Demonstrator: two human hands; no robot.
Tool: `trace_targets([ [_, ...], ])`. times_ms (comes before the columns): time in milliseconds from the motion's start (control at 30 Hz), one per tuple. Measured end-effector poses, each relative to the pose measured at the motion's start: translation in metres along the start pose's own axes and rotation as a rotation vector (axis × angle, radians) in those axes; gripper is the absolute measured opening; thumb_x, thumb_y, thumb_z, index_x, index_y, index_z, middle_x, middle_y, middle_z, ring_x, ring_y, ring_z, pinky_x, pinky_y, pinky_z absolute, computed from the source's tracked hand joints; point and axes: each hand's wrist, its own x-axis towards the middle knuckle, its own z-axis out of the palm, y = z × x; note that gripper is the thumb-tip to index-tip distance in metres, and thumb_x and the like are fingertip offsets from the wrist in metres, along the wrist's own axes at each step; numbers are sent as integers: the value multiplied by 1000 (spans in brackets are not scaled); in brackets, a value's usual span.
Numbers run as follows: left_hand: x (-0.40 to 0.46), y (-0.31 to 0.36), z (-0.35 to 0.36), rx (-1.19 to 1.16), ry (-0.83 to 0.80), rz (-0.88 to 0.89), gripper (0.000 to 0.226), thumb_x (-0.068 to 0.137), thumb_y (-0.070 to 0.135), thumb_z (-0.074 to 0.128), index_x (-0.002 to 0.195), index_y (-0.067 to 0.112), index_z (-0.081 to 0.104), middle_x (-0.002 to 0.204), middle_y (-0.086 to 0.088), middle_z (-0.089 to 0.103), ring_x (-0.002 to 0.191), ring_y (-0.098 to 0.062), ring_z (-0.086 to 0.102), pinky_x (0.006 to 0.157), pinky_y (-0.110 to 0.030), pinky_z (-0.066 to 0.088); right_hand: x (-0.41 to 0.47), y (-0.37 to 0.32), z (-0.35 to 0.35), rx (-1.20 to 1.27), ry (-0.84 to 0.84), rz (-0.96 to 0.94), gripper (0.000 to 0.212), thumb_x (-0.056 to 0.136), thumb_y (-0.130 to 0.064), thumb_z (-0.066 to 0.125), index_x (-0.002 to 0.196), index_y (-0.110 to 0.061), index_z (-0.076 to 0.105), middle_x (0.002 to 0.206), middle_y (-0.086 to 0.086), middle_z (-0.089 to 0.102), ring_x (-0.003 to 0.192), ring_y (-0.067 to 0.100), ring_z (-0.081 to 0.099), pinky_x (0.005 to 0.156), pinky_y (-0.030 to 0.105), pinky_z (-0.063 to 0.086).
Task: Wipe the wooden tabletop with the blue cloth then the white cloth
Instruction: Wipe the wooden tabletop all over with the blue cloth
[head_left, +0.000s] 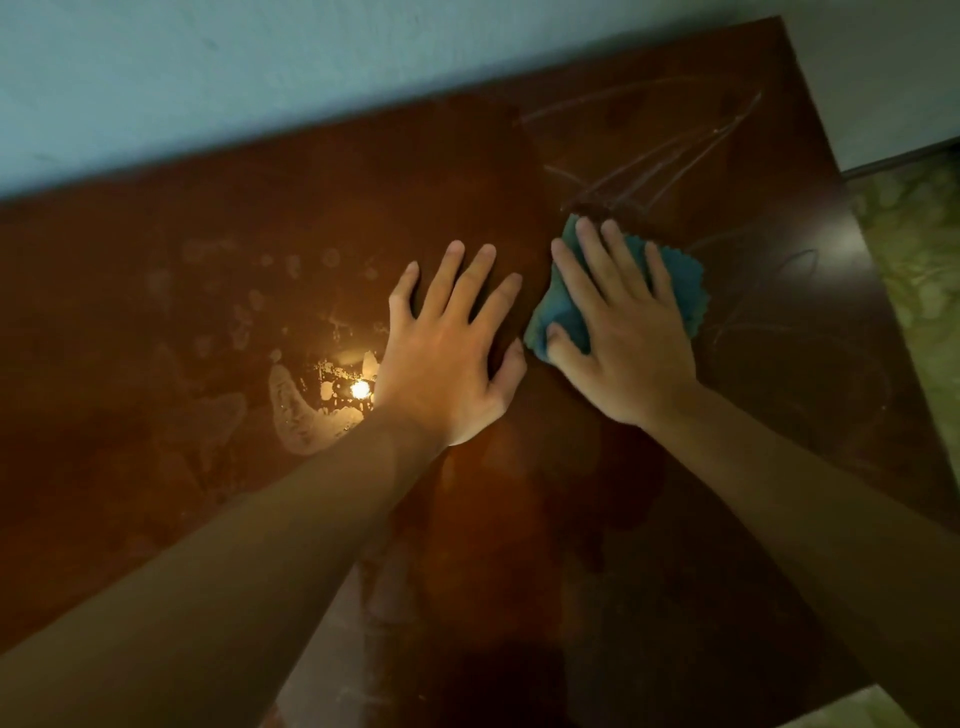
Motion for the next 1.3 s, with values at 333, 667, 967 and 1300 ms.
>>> trace_targets([
  [333,-2,1,-1,0,14,-9,57,100,49,37,151,24,43,162,-6,34,154,-28,19,123,-55,11,16,12,-5,4,-6,-307,73,98,-53,31,161,-16,29,170,10,22,158,27,16,127,55,12],
  [667,-2,1,-1,10,9,-36,57,101,50,36,151,24,44,162,-5,34,154,-27,20,123,-54,12,10,10,-4,43,-18,-280,76,99,-54,31,162,-12,24,171,9,17,159,25,11,128,54,8],
  [967,-1,3,-2,27,21,-47,56,101,48,40,150,24,45,162,-5,34,154,-27,22,123,-54,12,72,35,-13,0,-35,-358,76,97,-56,25,163,-17,22,172,6,15,159,24,10,128,51,6],
  [1300,1,5,-6,-19,11,-59,56,98,48,45,148,22,48,160,-5,39,152,-27,25,123,-55,15,44,22,-5,30,29,-295,74,100,-53,33,162,-14,26,170,10,20,158,27,14,128,53,8],
])
